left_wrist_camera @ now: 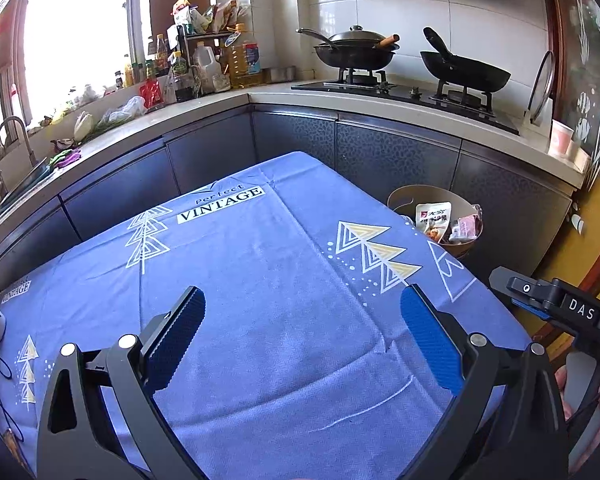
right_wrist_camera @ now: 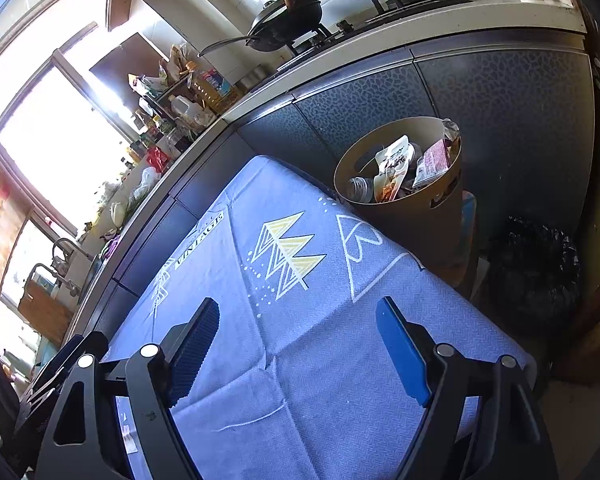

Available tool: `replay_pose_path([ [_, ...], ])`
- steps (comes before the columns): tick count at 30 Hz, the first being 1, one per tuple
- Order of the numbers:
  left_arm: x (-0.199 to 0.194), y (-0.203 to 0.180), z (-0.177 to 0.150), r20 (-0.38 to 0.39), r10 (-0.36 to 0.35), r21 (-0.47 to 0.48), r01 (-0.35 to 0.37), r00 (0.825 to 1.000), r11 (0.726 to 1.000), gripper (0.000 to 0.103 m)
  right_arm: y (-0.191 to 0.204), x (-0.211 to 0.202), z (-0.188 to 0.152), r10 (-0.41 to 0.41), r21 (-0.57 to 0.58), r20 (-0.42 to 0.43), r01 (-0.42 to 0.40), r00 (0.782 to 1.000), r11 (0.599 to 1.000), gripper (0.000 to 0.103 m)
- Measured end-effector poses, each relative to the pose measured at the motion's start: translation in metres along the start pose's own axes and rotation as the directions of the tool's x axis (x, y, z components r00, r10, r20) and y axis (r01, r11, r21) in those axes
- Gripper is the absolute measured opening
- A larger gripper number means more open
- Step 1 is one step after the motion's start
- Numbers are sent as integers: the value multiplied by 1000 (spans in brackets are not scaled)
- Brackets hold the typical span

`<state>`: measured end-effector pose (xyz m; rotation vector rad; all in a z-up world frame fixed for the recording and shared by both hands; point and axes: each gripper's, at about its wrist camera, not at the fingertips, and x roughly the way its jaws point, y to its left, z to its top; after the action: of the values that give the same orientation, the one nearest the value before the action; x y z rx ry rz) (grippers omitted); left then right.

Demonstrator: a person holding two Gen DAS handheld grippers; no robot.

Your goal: Collect trash

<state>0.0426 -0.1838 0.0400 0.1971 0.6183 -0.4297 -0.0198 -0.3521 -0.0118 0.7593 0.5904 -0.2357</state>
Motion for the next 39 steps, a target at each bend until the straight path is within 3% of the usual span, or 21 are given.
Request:
replay_pose_path([
  [26,-5,0,0,20,19,-2,-19,1000,1000,97,3,6,-4,6,-5,-20,-6,1000,1000,81],
  [39,4,-5,0,-10,11,23,-10,1000,1000,97,14,0,-5,3,-39,-6,-3,1000,999,81],
])
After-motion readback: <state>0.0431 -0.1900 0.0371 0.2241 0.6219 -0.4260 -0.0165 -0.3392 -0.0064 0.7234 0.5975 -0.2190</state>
